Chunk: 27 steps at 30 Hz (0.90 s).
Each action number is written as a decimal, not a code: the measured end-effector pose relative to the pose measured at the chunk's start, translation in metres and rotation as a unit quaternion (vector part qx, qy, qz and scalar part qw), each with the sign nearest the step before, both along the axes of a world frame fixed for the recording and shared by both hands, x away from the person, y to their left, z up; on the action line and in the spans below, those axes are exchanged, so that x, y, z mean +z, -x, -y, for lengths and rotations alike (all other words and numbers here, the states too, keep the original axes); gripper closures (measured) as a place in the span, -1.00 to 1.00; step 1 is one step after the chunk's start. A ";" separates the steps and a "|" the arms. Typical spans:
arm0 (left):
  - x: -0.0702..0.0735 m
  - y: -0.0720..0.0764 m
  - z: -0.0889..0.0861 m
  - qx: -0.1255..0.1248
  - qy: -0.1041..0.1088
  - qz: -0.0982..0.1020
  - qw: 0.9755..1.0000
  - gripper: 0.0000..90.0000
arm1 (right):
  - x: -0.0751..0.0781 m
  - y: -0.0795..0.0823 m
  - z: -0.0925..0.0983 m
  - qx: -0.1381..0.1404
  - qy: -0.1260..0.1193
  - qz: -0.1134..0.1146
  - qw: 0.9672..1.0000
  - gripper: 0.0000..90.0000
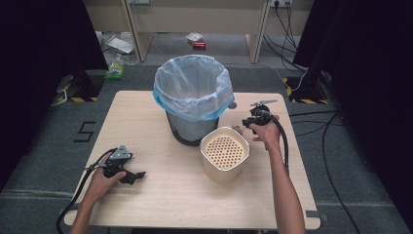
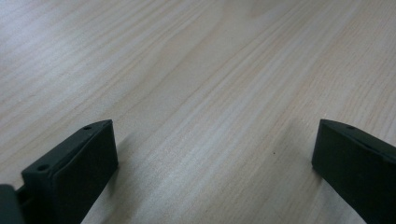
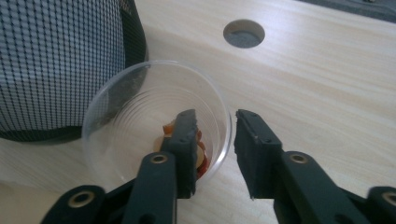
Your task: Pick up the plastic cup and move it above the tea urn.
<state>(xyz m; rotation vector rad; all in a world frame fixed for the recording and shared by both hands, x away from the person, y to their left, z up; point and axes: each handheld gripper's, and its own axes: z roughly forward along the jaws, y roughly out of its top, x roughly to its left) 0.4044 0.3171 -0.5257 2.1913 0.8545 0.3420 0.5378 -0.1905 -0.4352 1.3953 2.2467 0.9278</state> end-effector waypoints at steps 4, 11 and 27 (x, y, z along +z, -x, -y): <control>0.000 0.000 0.000 0.000 0.000 0.000 1.000 -1.00 | 0.000 0.003 -0.002 0.013 0.000 0.010 1.000 0.84; 0.000 0.000 0.000 0.000 0.000 0.000 1.000 -1.00 | 0.012 0.015 0.005 0.022 0.006 0.052 0.998 0.90; 0.000 0.000 0.000 0.000 0.000 0.000 1.000 -1.00 | 0.071 0.060 0.027 0.024 0.028 0.199 0.979 0.91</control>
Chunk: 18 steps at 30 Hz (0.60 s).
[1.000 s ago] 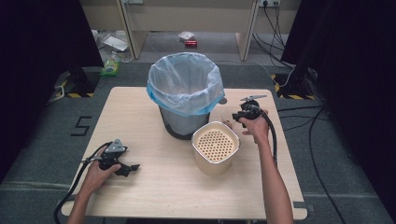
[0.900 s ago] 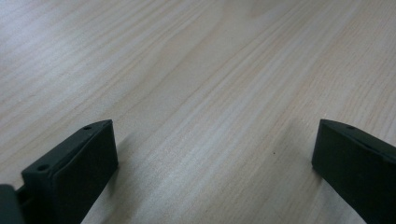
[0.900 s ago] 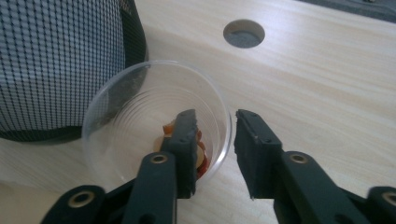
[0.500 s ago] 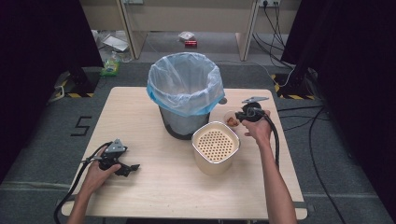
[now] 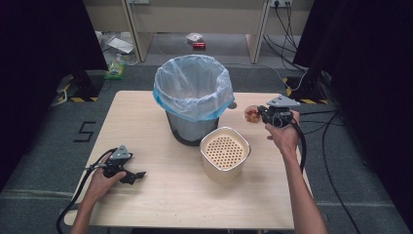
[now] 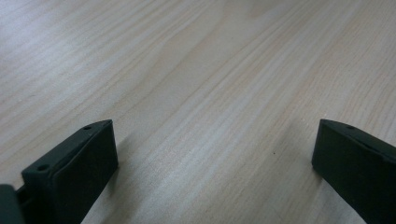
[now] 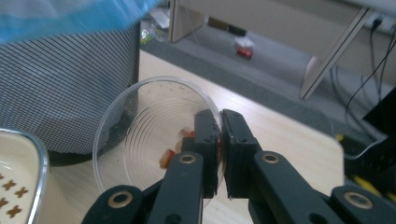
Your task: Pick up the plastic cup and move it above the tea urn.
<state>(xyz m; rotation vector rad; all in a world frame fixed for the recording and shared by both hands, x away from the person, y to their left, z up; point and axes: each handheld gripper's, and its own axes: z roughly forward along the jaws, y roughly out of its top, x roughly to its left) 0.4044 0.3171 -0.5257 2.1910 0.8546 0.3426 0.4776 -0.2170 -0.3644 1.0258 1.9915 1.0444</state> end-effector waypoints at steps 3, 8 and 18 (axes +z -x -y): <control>0.000 0.000 0.000 0.000 0.000 0.000 1.000 -1.00 | 0.007 0.008 -0.003 0.005 0.005 0.022 1.000 0.91; 0.000 0.000 0.000 0.000 0.000 0.000 1.000 -1.00 | 0.017 0.022 -0.015 0.019 0.043 0.070 0.996 0.91; 0.000 0.000 0.000 0.000 0.000 0.000 1.000 -1.00 | 0.028 0.048 -0.036 0.038 0.136 0.166 0.976 0.91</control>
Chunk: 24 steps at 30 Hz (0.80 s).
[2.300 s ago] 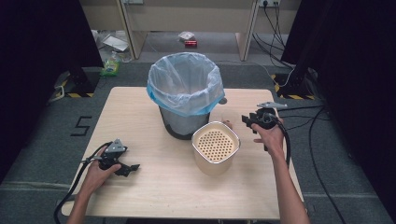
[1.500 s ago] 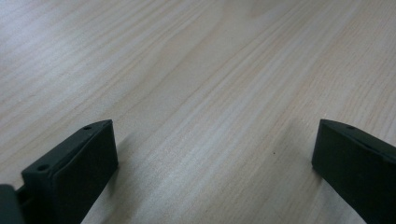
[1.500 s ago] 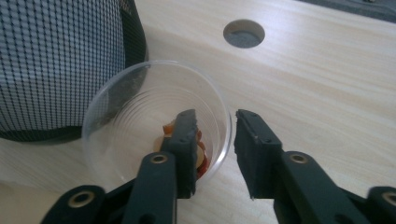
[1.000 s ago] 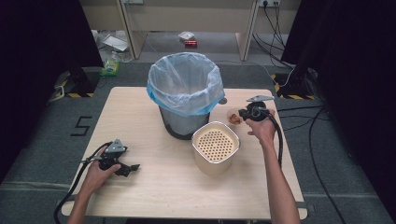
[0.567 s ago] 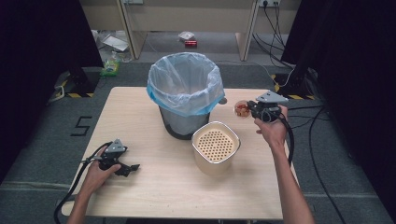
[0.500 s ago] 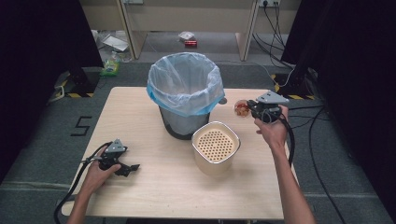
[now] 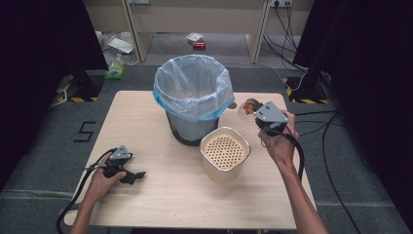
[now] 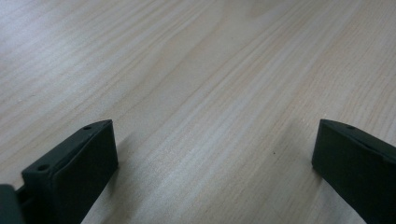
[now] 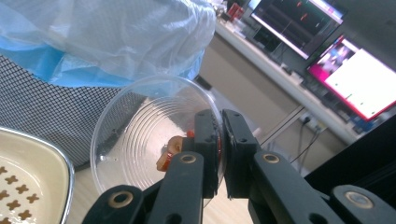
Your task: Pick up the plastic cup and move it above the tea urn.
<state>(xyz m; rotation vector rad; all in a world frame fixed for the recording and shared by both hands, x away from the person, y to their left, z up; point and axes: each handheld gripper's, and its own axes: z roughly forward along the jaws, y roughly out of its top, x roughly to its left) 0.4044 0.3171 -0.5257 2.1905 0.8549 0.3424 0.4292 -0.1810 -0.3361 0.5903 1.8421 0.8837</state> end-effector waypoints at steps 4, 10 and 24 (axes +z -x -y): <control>0.000 0.000 0.000 0.000 0.000 0.000 1.000 -1.00 | -0.002 0.009 -0.003 0.002 0.027 0.026 0.999 0.91; 0.000 0.000 0.000 0.000 0.000 0.000 1.000 -1.00 | -0.009 0.028 -0.014 0.015 0.079 0.083 0.993 0.91; 0.000 0.000 0.000 0.000 0.000 0.000 1.000 -1.00 | -0.035 0.061 -0.041 0.038 0.181 0.182 0.966 0.92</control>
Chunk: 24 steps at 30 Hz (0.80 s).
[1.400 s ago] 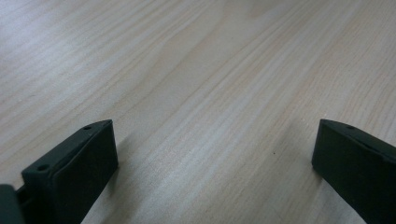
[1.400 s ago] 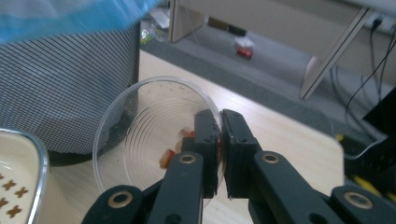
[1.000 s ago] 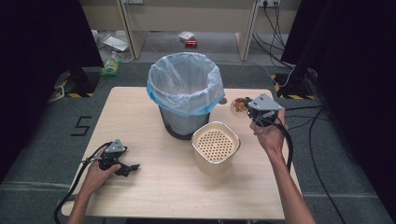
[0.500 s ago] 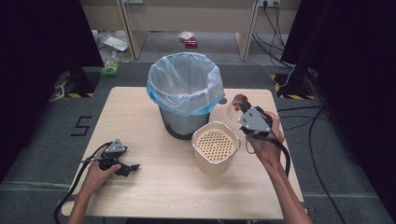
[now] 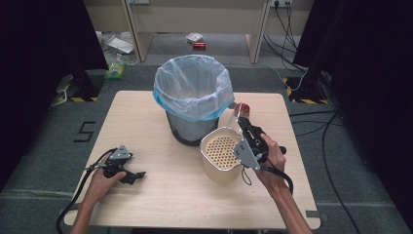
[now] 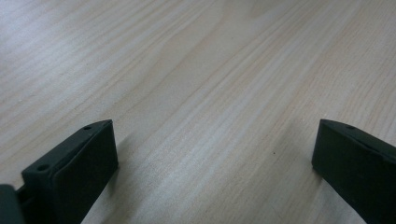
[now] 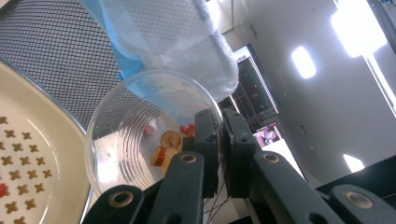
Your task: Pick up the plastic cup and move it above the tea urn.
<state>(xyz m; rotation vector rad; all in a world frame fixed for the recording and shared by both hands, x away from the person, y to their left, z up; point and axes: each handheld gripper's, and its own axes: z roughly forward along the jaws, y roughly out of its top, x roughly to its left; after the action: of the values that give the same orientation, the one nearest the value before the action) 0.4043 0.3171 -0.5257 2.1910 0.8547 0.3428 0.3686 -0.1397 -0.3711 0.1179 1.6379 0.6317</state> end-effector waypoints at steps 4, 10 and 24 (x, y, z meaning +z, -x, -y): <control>0.000 0.000 0.000 0.000 0.000 0.000 1.000 -1.00 | -0.005 0.002 -0.003 0.004 0.013 0.006 1.000 0.92; 0.000 0.000 0.000 0.000 0.000 0.000 1.000 -1.00 | -0.008 0.001 -0.005 0.008 0.001 -0.016 1.000 0.92; 0.000 0.000 0.001 0.005 -0.001 0.000 1.000 -1.00 | -0.003 0.008 -0.006 0.009 0.022 0.016 1.000 0.92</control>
<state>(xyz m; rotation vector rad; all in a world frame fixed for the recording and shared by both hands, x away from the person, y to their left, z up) 0.4047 0.3164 -0.5256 2.1880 0.8659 0.3488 0.3607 -0.1338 -0.3746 0.0611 1.6215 0.6082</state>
